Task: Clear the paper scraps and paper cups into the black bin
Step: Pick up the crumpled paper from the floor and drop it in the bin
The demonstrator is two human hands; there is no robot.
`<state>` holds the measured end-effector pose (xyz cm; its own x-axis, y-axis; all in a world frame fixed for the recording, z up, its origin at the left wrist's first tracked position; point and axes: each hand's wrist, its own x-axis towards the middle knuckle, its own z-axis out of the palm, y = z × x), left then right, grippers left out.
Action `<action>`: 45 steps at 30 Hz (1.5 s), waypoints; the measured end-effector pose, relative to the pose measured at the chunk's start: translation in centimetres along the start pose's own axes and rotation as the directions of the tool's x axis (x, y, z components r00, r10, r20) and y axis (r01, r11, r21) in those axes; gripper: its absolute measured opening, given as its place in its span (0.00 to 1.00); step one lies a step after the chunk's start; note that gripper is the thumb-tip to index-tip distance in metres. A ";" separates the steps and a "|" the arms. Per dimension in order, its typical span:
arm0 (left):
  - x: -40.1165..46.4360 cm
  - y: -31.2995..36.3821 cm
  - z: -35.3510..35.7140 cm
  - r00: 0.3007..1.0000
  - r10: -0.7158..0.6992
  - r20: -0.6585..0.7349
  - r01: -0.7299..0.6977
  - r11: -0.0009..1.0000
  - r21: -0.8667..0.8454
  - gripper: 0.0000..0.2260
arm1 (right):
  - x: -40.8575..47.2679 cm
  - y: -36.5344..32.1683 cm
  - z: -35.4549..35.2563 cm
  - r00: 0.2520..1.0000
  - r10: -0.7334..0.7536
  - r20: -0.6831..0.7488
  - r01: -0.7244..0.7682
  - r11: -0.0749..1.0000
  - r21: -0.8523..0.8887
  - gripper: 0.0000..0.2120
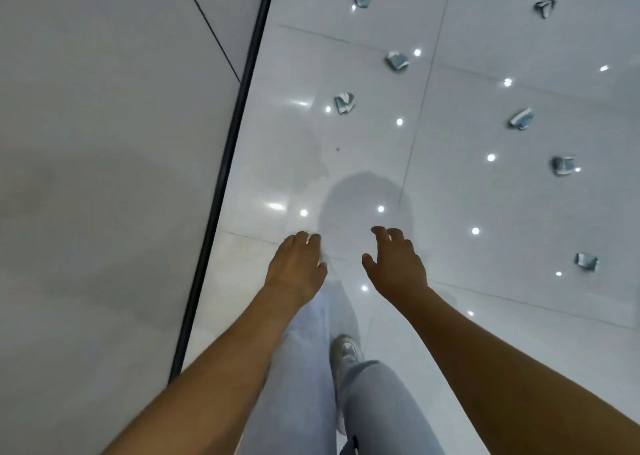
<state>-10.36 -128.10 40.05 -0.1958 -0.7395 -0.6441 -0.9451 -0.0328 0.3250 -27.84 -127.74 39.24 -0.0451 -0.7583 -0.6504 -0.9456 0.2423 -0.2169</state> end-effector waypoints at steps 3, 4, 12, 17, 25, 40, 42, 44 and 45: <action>4.0 -0.7 -2.9 0.999 0.021 0.030 -0.022 1.000 0.005 0.22 | 3.9 -1.8 -1.9 1.000 0.006 -0.020 -0.006 0.999 0.032 0.25; 5.2 -0.9 -3.9 0.998 0.025 0.049 -0.026 0.999 0.020 0.22 | 5.0 -2.4 -2.5 1.000 0.015 -0.023 -0.013 0.999 0.049 0.25; 12.9 -1.0 -11.2 0.992 0.046 0.114 -0.062 0.988 0.141 0.22 | 12.0 -5.2 -7.4 0.996 0.088 -0.011 -0.086 0.983 0.161 0.26; 18.9 -0.2 -15.1 0.994 0.041 0.105 -0.056 0.988 0.147 0.23 | 17.3 -5.4 -10.7 0.996 0.084 0.014 -0.085 0.983 0.162 0.25; 30.1 2.8 -21.8 0.994 0.023 0.105 -0.036 0.992 0.119 0.21 | 28.2 -5.8 -17.8 0.995 0.081 0.063 -0.094 0.965 0.244 0.26; 50.0 -1.8 -22.1 0.987 0.019 0.162 -0.036 0.994 0.103 0.21 | 49.2 -5.3 -12.9 0.985 0.132 0.110 -0.157 0.952 0.263 0.26; 53.6 -3.3 -20.4 0.987 0.028 0.161 -0.042 0.995 0.085 0.21 | 52.6 -4.9 -9.7 0.984 0.148 0.100 -0.168 0.954 0.248 0.26; 57.5 -4.9 -18.4 0.988 0.043 0.148 -0.055 0.995 0.078 0.22 | 56.2 -4.5 -6.2 0.983 0.156 0.095 -0.173 0.960 0.220 0.27; 59.3 -5.7 -17.4 0.989 0.051 0.138 -0.062 0.995 0.081 0.23 | 58.0 -4.3 -4.4 0.983 0.156 0.093 -0.173 0.964 0.204 0.28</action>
<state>-12.02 -183.49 12.08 -0.2779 -0.6400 -0.7163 -0.9491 0.0677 0.3077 -27.81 -175.42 5.71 -0.1621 -0.6513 -0.7413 -0.8378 0.4877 -0.2453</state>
